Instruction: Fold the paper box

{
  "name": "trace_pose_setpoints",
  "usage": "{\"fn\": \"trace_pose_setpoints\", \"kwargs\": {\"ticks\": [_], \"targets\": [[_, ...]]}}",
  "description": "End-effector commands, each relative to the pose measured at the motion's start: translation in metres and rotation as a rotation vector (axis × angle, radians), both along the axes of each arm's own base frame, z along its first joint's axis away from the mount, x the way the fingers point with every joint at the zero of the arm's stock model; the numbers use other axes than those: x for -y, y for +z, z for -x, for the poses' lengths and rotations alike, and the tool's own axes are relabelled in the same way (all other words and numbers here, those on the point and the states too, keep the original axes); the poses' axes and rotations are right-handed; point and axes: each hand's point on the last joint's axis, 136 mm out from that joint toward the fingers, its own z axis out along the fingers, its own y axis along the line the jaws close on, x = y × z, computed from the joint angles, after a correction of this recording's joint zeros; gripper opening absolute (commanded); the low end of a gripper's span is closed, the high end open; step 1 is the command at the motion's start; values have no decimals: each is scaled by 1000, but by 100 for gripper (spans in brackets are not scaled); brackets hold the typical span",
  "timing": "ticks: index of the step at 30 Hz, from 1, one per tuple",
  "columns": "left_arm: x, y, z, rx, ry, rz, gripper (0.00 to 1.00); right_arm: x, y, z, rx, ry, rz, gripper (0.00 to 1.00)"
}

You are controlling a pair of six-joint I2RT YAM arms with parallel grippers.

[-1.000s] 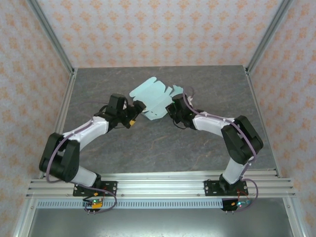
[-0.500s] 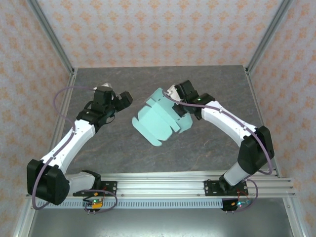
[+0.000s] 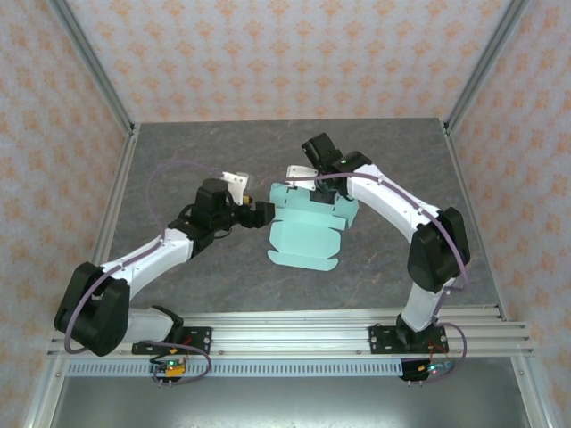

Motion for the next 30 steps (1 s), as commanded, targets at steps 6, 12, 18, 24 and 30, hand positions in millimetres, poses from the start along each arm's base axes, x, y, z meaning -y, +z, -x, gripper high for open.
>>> {"fn": "trace_pose_setpoints", "kwargs": {"ticks": [6,12,18,24,30], "targets": [[21,-13,-23,129,-82,-112,70,-13,0,16,-33,99,-68,5],[45,-29,-32,109,-150,-161,25,-13,-3,17,-28,81,-86,8],[35,-26,-36,138,-51,-122,10,1,28,4,45,-93,-269,18],[31,-35,-33,112,-20,-103,9,18,76,9,108,-315,-724,48],[29,-34,-33,111,-2,-86,9,88,76,-2,136,-791,-921,99]]}}
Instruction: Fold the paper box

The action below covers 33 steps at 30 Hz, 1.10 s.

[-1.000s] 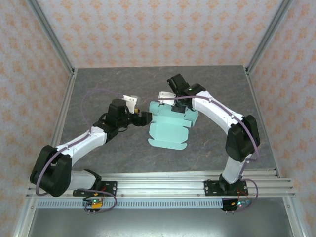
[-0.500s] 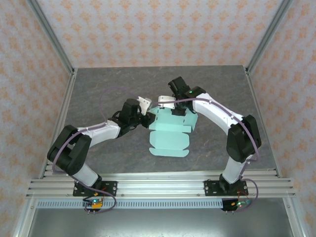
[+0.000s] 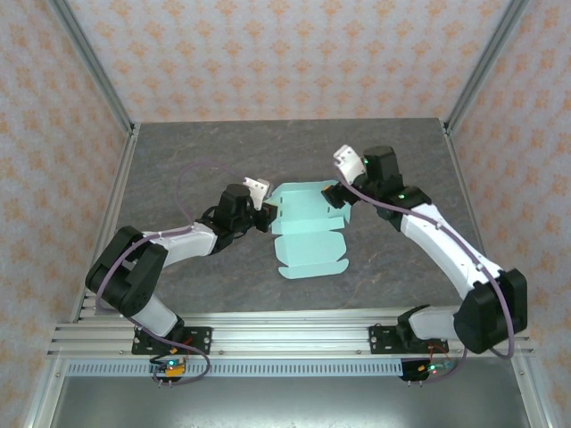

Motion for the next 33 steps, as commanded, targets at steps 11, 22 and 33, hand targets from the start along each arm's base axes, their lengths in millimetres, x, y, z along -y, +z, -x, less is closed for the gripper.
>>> {"fn": "trace_pose_setpoints", "kwargs": {"ticks": [11,22,33], "targets": [[-2,17,-7,52,57,67,9,40,-65,-12,-445,-231,-380,86],[3,16,-6,24,36,87,9,23,-108,-35,-523,-129,-340,75],[8,24,-7,1,23,105,11,7,-114,-46,-536,-39,-292,38]]}}
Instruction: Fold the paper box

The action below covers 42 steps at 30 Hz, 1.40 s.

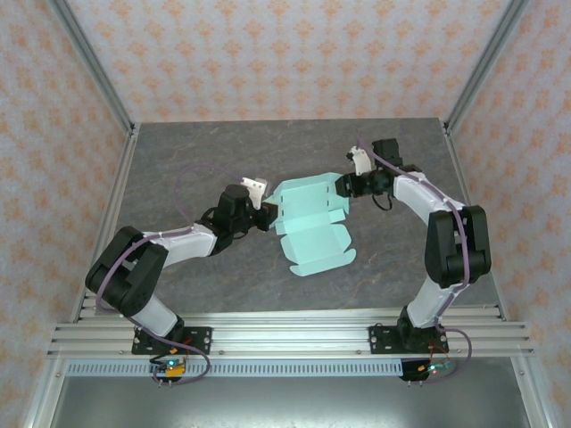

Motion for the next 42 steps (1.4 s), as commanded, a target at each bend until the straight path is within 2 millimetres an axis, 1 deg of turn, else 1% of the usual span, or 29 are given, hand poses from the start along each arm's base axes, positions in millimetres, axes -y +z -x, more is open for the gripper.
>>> {"fn": "trace_pose_setpoints", "kwargs": {"ticks": [1,5,7,8,9,10,13,14,16,19,21,22,24,28,29,30,34,38,39,42], "targets": [[4,20,-9,24,11,35,11,-6,-1,2,10,26,1,37],[3,18,-12,5,25,55,11,-3,-2,3,65,5,55,32],[3,15,-13,-3,25,60,11,1,-5,2,83,-20,88,33],[3,16,-13,-5,25,67,11,4,-7,1,85,-41,106,38],[4,17,-13,-2,22,75,11,7,-9,-1,89,-58,123,46],[4,16,-12,0,18,81,11,8,-11,-1,89,-63,129,50],[4,14,-12,0,7,78,10,7,-14,-2,82,-60,126,51],[4,13,-12,-4,5,78,11,5,-15,-2,75,-57,116,49],[4,12,-11,-13,7,83,11,1,-12,-1,71,-45,90,42],[3,10,-10,-11,8,87,12,0,-9,-2,84,-55,81,33],[0,11,-11,-14,17,86,13,2,-9,-1,95,-74,81,24],[-2,13,-12,-11,26,89,15,3,-7,-1,103,-79,76,22],[-6,16,-14,-2,43,90,24,3,-5,-1,120,-85,77,18],[-14,20,-17,0,70,89,43,7,0,0,182,-128,87,17],[-17,21,-18,-4,82,94,46,6,1,0,192,-134,83,17],[-20,23,-17,-2,90,95,49,5,3,1,204,-133,81,17],[-31,30,-15,20,122,89,53,8,6,6,234,-125,110,17],[-45,43,-15,33,168,123,58,11,10,14,284,-116,120,17],[-49,45,-15,39,185,125,61,12,11,16,300,-117,122,17],[-61,48,-21,20,247,103,76,13,13,20,325,-124,114,17]]}}
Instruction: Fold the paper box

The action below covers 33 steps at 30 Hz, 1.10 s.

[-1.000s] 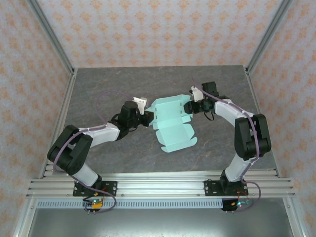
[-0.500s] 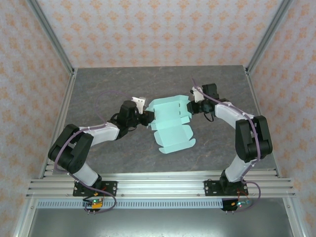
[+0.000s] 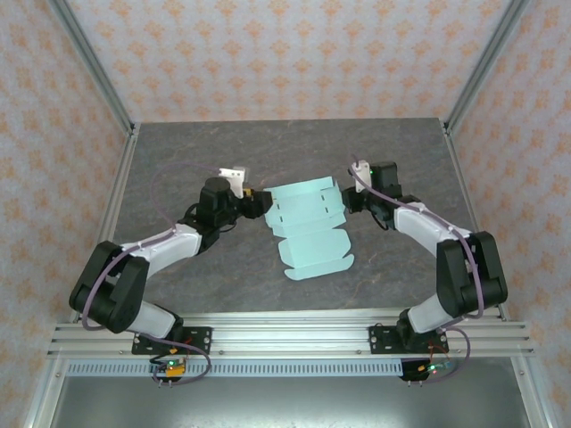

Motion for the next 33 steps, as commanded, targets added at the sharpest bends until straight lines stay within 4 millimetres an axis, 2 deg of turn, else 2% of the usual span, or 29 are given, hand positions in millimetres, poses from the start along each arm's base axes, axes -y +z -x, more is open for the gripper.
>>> {"fn": "trace_pose_setpoints", "kwargs": {"ticks": [1,3,4,6,7,8,14,15,16,18,20,22,24,25,27,29,31,33], "targets": [[-18,-1,-7,-46,88,-43,77,0,16,-5,90,-4,3,18],[-16,-11,-12,-95,80,-80,77,-1,15,-6,79,-15,-9,22],[-15,-18,-14,-126,77,-88,77,2,16,-9,72,-49,-14,28],[-9,-33,-16,-199,56,-81,77,11,16,-15,57,-129,-14,49],[-5,-40,-16,-239,49,-74,77,12,17,-16,50,-140,-21,57],[-3,-46,-16,-271,48,-64,77,10,18,-16,44,-139,-28,60],[-3,-91,-15,-436,77,-97,74,-3,16,-18,-36,-131,-96,63],[-4,-97,-16,-456,79,-116,72,-5,19,-20,-38,-139,-118,63],[-1,-102,-17,-467,64,-125,64,-6,23,-21,-44,-152,-142,64],[7,-107,-18,-474,22,-124,43,-7,32,-25,-53,-198,-194,66],[11,-107,-20,-472,8,-123,27,0,41,-30,-68,-309,-261,68],[14,-104,-21,-454,-4,-110,12,14,48,-33,-126,-513,-355,70],[19,-97,-21,-406,-25,-83,2,23,46,-25,-240,-685,-438,68],[21,-90,-21,-372,-34,-70,0,19,47,-20,-317,-754,-520,67],[22,-76,-21,-301,-35,-50,0,4,44,-10,-489,-875,-710,68],[21,-61,-19,-225,-26,-45,0,-22,47,-1,-634,-934,-897,69],[22,-50,-17,-145,-14,-49,0,-48,64,0,-665,-920,-1028,72],[23,-40,-15,-83,-2,-55,0,-60,81,3,-639,-945,-1045,80]]}}
